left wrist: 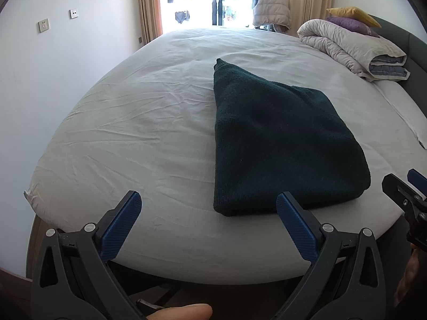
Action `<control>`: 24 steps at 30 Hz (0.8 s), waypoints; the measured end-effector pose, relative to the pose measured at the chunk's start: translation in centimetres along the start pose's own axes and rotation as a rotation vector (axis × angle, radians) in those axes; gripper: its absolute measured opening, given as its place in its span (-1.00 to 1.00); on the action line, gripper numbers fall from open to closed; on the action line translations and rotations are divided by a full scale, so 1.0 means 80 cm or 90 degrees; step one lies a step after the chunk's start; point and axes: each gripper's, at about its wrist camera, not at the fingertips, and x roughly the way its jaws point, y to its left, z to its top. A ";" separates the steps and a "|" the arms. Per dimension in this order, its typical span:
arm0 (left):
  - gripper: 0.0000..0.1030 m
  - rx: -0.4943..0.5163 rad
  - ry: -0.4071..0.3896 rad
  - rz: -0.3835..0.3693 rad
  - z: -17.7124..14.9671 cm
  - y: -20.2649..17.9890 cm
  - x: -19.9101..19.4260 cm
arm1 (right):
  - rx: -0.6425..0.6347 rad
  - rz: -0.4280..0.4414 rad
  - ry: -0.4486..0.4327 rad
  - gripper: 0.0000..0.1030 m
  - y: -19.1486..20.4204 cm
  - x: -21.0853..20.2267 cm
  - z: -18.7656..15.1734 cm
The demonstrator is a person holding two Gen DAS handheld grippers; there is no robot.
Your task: Fold small clothes
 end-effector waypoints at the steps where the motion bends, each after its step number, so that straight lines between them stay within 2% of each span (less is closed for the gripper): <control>1: 1.00 0.000 0.000 -0.001 0.000 0.000 0.000 | 0.000 0.000 0.001 1.00 0.000 0.000 0.000; 24: 1.00 0.003 0.005 -0.001 -0.005 -0.007 0.002 | -0.005 0.004 0.005 1.00 0.000 0.003 -0.004</control>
